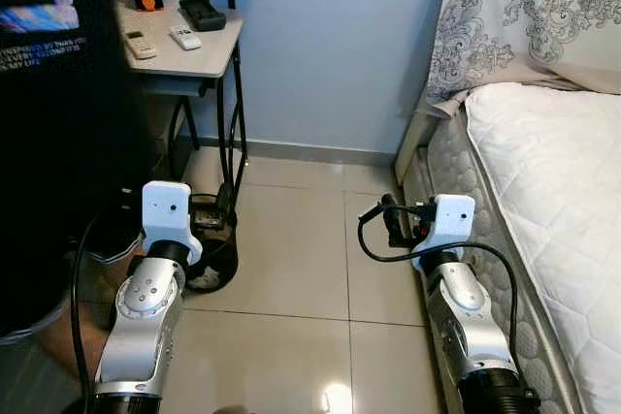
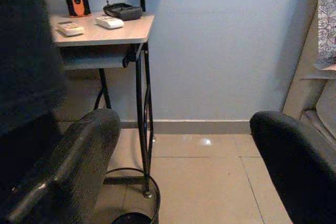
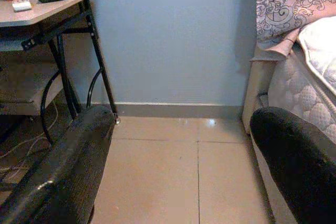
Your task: Clean up the room
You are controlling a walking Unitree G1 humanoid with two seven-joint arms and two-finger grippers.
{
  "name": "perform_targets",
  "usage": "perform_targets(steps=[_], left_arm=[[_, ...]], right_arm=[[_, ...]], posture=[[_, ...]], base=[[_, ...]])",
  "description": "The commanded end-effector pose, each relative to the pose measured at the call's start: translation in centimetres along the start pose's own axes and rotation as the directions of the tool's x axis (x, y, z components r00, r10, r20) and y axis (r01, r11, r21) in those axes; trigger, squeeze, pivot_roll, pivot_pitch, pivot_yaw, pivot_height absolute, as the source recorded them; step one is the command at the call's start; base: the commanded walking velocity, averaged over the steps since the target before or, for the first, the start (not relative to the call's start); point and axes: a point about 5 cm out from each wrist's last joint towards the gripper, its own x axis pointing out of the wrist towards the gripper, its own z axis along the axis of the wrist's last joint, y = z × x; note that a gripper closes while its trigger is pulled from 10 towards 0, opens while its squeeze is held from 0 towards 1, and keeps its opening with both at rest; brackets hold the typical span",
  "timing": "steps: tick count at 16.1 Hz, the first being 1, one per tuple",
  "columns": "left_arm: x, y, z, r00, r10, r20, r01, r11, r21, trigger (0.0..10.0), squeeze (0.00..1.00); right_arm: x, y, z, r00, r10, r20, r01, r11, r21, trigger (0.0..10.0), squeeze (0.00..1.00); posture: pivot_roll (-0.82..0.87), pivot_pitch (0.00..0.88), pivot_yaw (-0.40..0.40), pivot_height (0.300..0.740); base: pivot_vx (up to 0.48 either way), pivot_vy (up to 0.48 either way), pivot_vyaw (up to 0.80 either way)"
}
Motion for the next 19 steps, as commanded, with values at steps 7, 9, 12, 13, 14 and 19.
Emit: perform_targets(steps=[7, 9, 12, 13, 14, 19], left_arm=[[0.0, -0.9, -0.2, 0.999, -0.039, -0.006, 0.039, 0.999, 0.0, 10.0, 0.0], [0.1, -1.1, -0.1, 0.999, -0.047, 0.0, 0.047, 0.999, 0.005, 10.0, 0.0], [0.3, -1.3, 0.1, 0.997, -0.07, 0.017, 0.07, 0.997, 0.033, 10.0, 0.0], [0.4, -1.4, 0.2, 0.997, -0.074, 0.02, 0.074, 0.997, 0.035, 10.0, 0.0], [0.4, -1.4, 0.2, 0.997, -0.074, 0.02, 0.074, 0.997, 0.035, 10.0, 0.0], [0.4, -1.5, 0.1, 0.996, -0.086, 0.017, 0.086, 0.996, 0.04, 10.0, 0.0]], right_arm=[[0.0, 0.7, 0.2, 1.0, 0.016, 0.011, -0.015, 1.0, -0.005, 10.0, 0.0], [-0.1, 0.8, 0.2, 1.0, 0.025, 0.011, -0.025, 1.0, -0.006, 10.0, 0.0], [0.1, 1.1, 0.4, 0.999, 0.036, 0.018, -0.036, 0.999, -0.004, 10.0, 0.0], [0.2, 1.3, 0.3, 0.999, 0.043, 0.012, -0.043, 0.999, 0.003, 10.0, 0.0], [0.2, 1.3, 0.3, 0.999, 0.043, 0.012, -0.043, 0.999, 0.003, 10.0, 0.0], [0.1, 1.8, 0.2, 0.998, 0.064, 0.007, -0.064, 0.998, 0.005, 10.0, 0.0]], posture=[[0.1, 0.0, -0.054, 0.74], [0.1, 0.0, -0.057, 0.74], [0.1, 0.0, -0.054, 0.74], [0.1, 0.0, -0.049, 0.74], [0.1, 0.0, -0.049, 0.74], [0.1, 0.0, -0.044, 0.74]], base=[[0.0, 0.0, 0.0], [0.0, 0.0, 0.0], [0.0, 0.0, 0.0], [0.0, 0.0, -0.71], [0.0, 0.0, -0.71], [0.0, 0.0, -0.68]])
